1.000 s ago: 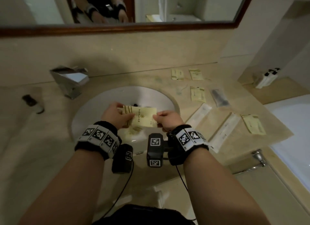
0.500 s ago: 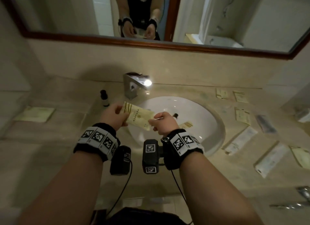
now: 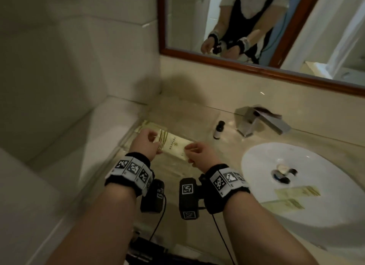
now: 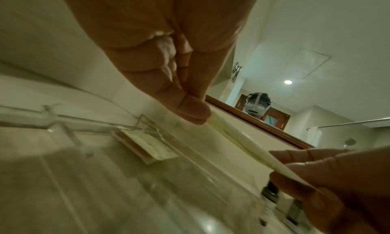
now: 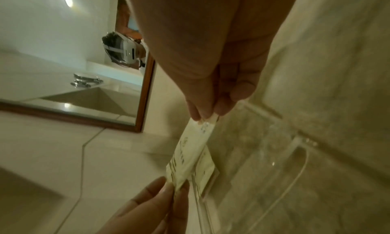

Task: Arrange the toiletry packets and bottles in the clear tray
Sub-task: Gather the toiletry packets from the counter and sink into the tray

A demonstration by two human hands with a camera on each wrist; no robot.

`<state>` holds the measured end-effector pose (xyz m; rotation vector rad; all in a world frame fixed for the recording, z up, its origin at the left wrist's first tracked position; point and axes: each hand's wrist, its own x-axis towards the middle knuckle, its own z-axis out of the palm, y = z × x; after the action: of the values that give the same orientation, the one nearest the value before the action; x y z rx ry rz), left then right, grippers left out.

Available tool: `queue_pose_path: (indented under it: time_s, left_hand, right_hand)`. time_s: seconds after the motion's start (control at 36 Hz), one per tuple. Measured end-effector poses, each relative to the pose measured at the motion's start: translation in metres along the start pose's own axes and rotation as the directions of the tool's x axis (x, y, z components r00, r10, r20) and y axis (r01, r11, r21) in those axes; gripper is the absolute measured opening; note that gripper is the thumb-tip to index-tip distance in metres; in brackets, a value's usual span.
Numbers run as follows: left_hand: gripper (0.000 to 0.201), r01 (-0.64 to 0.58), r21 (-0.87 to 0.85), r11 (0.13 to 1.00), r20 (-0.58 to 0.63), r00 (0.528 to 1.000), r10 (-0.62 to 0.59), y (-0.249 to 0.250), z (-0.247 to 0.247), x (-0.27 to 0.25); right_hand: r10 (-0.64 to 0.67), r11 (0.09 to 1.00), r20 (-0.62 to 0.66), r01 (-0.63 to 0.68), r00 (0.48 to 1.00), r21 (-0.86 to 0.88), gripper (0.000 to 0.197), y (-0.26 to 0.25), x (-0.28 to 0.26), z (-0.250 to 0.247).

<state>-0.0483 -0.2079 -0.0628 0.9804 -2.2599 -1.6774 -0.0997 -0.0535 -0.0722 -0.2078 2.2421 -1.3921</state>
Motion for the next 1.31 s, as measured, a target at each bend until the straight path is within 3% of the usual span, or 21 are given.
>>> queue_pose_path:
  time_s: [0.22,0.39,0.75,1.0,1.31]
  left_hand:
    - [0.030,0.053,0.157,0.986,0.000,0.999,-0.054,-0.019,-0.035,0.045]
    - [0.039,-0.005,0.383,0.924,0.081,0.996,-0.028,-0.019,-0.039,0.074]
    - [0.048,-0.091,0.626,0.775,0.212,0.976,-0.057,-0.019,-0.036,0.123]
    - [0.044,-0.144,0.671,0.727,0.243,0.970,-0.032,-0.021,-0.035,0.129]
    - [0.043,-0.126,0.612,0.781,0.181,0.983,0.017,-0.014,-0.034,0.116]
  right_hand:
    - [-0.018,0.999,0.004,0.018,1.000,-0.027,0.026,-0.011,0.042,0.050]
    - [0.034,0.999,-0.034,-0.035,0.999,-0.038,0.036,-0.013,0.069,0.070]
    - [0.020,0.945,0.016,-0.014,1.000,-0.326,0.041,-0.020,0.108,0.091]
    - [0.028,0.925,0.036,-0.012,0.999,-0.380,0.044,-0.016,0.107,0.091]
    - [-0.016,0.933,-0.014,0.010,1.000,-0.360,0.038,-0.020,0.095,0.081]
